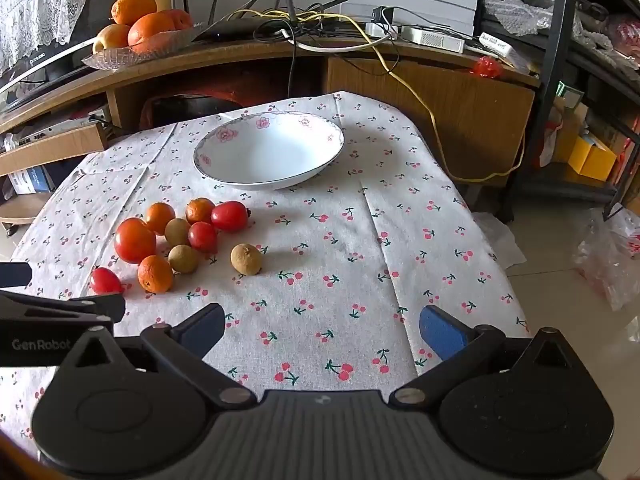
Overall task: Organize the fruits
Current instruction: 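Move the right tool toward the brown round fruit while the left tool approaches the red plum tomato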
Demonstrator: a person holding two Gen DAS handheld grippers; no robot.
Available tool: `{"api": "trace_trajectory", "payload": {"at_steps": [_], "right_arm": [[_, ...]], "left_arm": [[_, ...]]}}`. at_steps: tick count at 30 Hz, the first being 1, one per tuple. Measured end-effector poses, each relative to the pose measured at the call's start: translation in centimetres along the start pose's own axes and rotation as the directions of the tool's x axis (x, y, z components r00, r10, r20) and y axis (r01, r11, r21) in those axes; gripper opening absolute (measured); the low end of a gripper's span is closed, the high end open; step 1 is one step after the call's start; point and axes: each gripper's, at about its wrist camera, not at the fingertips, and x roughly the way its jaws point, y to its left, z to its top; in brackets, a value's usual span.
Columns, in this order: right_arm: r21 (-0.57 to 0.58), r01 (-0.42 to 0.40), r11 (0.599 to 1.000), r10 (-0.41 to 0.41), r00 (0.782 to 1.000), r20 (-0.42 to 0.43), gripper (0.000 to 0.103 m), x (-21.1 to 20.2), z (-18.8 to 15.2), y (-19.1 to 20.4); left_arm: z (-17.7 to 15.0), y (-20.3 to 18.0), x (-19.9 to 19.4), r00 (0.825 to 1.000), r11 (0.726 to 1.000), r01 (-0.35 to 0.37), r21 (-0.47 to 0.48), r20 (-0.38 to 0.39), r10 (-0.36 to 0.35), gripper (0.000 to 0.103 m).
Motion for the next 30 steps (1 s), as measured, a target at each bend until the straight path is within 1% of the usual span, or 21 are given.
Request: {"api": "trace_trajectory", "payload": {"at_steps": [5, 6, 7, 17, 30], "right_arm": [[0.0, -0.002, 1.0, 0.002, 1.0, -0.002, 0.103, 0.02, 0.0, 0.04], [-0.001, -0.001, 1.0, 0.001, 1.0, -0.003, 0.103, 0.01, 0.01, 0.08], [-0.002, -0.001, 1.0, 0.001, 1.0, -0.004, 0.103, 0.0, 0.01, 0.12], [-0.001, 0.019, 1.0, -0.019, 1.0, -0.015, 0.103, 0.34, -0.06, -0.09], [0.015, 0.012, 1.0, -0.012, 1.0, -0.02, 0.103, 0.38, -0.04, -0.29]], "left_arm": [[-0.3, -0.37, -0.31, 1.0, 1.0, -0.001, 0.015, 0.006, 0.001, 0.103], [-0.2, -0.02, 0.17, 1.0, 1.0, 0.003, -0.021, -0.018, -0.003, 0.103], [-0.28, 0.13, 0.3, 1.0, 1.0, 0.006, -0.023, -0.018, -0.007, 0.103], [-0.29, -0.06, 0.32, 1.0, 1.0, 0.012, -0.02, -0.025, -0.013, 0.103], [-0.38, -0.01, 0.27, 0.999, 0.999, 0.019, -0.029, -0.031, -0.02, 0.103]]}}
